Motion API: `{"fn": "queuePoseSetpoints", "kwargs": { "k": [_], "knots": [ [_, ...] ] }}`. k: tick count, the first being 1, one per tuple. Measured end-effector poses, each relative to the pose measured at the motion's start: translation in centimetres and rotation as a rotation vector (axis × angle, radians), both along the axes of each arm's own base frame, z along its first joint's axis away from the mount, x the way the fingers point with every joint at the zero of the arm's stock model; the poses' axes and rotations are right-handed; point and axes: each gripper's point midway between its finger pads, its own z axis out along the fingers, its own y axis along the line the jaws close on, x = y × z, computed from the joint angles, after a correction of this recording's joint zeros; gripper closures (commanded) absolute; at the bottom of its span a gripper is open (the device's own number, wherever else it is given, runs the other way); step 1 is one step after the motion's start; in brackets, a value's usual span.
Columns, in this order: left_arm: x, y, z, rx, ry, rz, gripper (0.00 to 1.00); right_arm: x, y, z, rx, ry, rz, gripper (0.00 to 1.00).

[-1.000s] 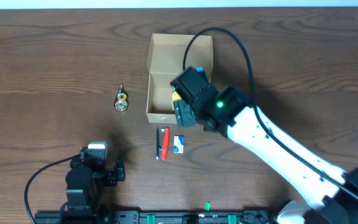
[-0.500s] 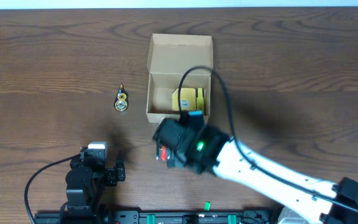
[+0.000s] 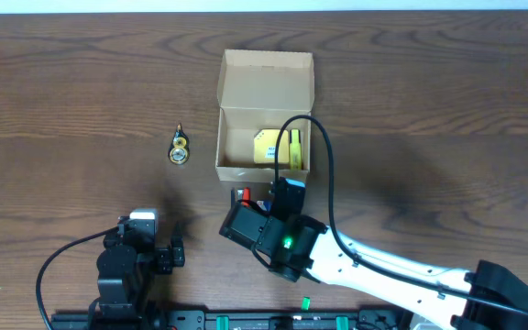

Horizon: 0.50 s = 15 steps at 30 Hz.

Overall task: Pack container
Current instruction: 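Move the right gripper to the blue staple box and grasp it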

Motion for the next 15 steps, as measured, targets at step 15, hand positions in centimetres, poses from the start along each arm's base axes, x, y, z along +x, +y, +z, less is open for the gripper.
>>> {"fn": "queuePoseSetpoints", "kwargs": {
  "k": [15],
  "knots": [
    [0.0,0.0,0.0,0.0,0.0,0.0,0.05,2.7,-0.4,-4.7,-0.05,0.023,-0.121,0.04]
  ]
}}
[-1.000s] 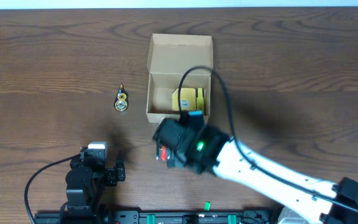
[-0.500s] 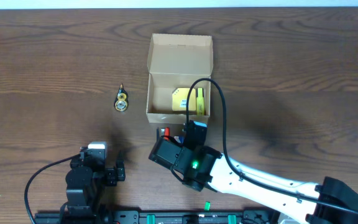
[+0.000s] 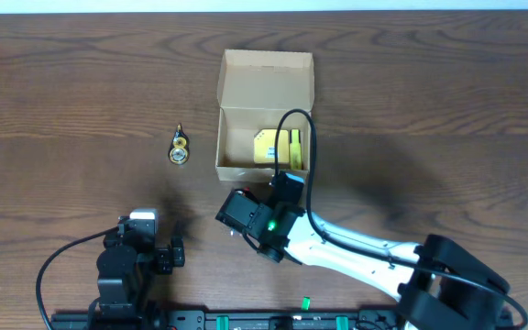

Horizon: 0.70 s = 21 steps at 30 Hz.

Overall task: Pack container
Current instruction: 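Move the right gripper to the blue staple box and grasp it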

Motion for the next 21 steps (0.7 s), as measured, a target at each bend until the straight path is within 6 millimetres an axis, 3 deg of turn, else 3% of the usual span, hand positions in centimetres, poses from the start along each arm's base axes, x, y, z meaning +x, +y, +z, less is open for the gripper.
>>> {"fn": "queuePoseSetpoints", "kwargs": {
  "k": [8,21],
  "knots": [
    [0.0,0.0,0.0,0.0,0.0,0.0,0.05,0.9,-0.2,-1.4,0.008,0.025,-0.037,0.04],
    [0.0,0.0,0.0,0.0,0.0,0.0,0.05,0.6,-0.3,-3.4,-0.004,0.082,-0.044,0.1]
  ]
}}
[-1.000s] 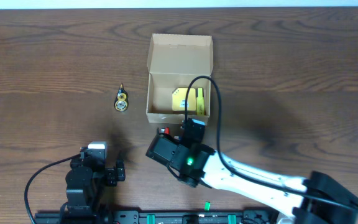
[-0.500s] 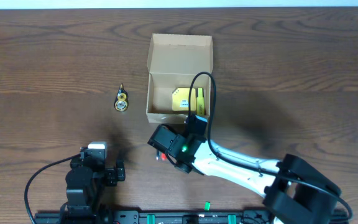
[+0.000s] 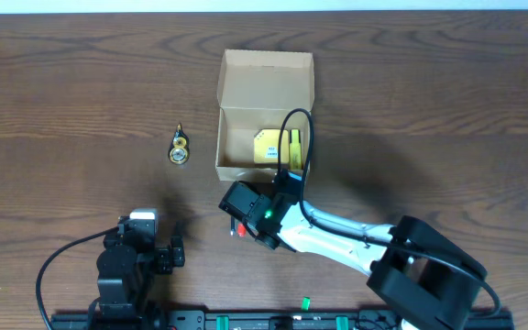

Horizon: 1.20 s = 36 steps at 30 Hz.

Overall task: Pack container
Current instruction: 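Move the right gripper to the blue staple box and grasp it, then lower the staple box into the box and open the right gripper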

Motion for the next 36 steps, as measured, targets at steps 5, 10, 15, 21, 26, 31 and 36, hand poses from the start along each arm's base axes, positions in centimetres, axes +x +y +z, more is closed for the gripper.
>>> {"fn": "queuePoseSetpoints", "kwargs": {
  "k": [5,10,15,21,26,31,36],
  "knots": [
    [0.0,0.0,0.0,0.0,0.0,0.0,0.05,0.0,0.1,0.0,0.004,-0.001,0.002,0.29],
    [0.0,0.0,0.0,0.0,0.0,0.0,0.04,-0.1,0.2,-0.1,0.012,0.008,-0.001,0.49],
    [0.0,0.0,0.0,0.0,0.0,0.0,0.05,-0.2,0.3,-0.2,0.015,0.018,0.006,0.64],
    [0.0,0.0,0.0,0.0,0.0,0.0,0.05,-0.3,0.4,-0.2,0.016,0.023,0.012,0.75],
    [0.0,0.0,0.0,0.0,0.0,0.0,0.05,-0.4,0.4,-0.3,0.016,0.029,0.025,0.8],
    [0.0,0.0,0.0,0.0,0.0,0.0,0.05,-0.6,0.5,-0.3,0.01,0.039,0.061,0.85],
    [0.0,0.0,0.0,0.0,0.0,0.0,0.05,-1.3,0.5,-0.3,0.009,0.074,0.092,0.87]
  ]
}}
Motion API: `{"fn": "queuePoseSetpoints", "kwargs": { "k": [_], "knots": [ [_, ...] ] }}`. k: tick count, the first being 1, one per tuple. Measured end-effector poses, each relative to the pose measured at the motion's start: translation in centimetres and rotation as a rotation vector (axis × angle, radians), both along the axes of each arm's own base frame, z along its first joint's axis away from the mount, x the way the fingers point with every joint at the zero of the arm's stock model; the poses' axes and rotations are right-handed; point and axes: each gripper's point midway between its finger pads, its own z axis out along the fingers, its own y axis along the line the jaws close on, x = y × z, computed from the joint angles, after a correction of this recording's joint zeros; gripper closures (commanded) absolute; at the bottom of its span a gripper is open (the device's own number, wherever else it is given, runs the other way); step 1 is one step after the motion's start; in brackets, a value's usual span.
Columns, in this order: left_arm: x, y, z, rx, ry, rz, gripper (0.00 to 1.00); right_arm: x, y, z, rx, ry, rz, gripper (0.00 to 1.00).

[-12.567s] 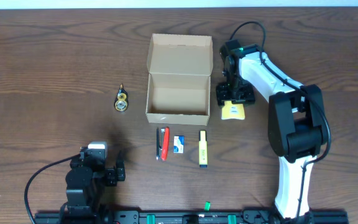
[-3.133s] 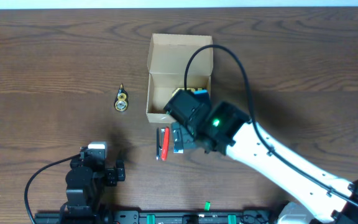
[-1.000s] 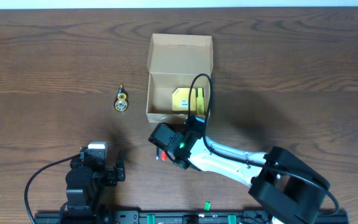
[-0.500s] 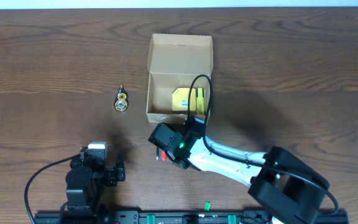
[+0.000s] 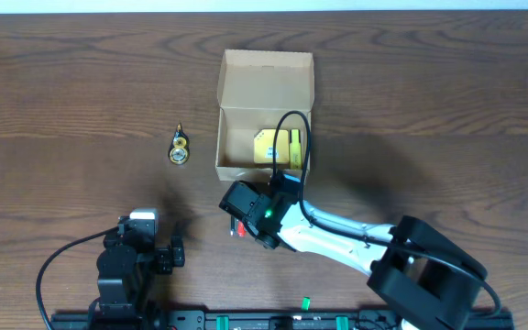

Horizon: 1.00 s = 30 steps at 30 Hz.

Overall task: Pack container
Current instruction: 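Lower the staple box into the box and open the right gripper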

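An open cardboard box stands at the table's middle with its lid flap folded back. A yellow packet lies inside it. My right gripper sits low just in front of the box's near wall. The wrist block hides its fingers, so their state is unclear. A small red thing pokes out at the gripper's lower left edge; whether it is held cannot be told. A small gold item lies on the table left of the box. My left gripper rests folded at the near left edge.
The right arm stretches from the near right corner across the table front, and its black cable loops over the box's right wall. Dark wooden table surrounds the box.
My right gripper first sat lower in front of the box, with a red bit showing between it and the box wall. It then shifted left and up toward the box. It has stayed there since, with red showing at its lower left. The left arm never moved.
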Motion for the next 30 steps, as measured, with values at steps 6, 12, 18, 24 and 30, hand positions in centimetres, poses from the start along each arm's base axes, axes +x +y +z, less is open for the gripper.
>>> {"fn": "queuePoseSetpoints", "kwargs": {
  "k": [6,12,18,24,30],
  "knots": [
    [0.0,0.0,0.0,0.0,0.0,0.0,0.05,-1.1,-0.4,0.4,-0.004,0.048,0.015,0.9],
    [0.0,0.0,0.0,0.0,0.0,0.0,0.05,-1.2,0.5,3.1,0.064,0.012,0.056,0.9],
    [0.0,0.0,0.0,0.0,0.0,0.0,0.05,-1.5,1.7,7.0,0.145,-0.067,0.128,0.86],
    [0.0,0.0,0.0,0.0,0.0,0.0,0.05,0.8,0.8,11.0,0.14,-0.234,0.166,0.84],
    [0.0,0.0,0.0,0.0,0.0,0.0,0.05,7.5,0.0,15.7,0.151,-0.437,0.144,0.81]
  ]
}}
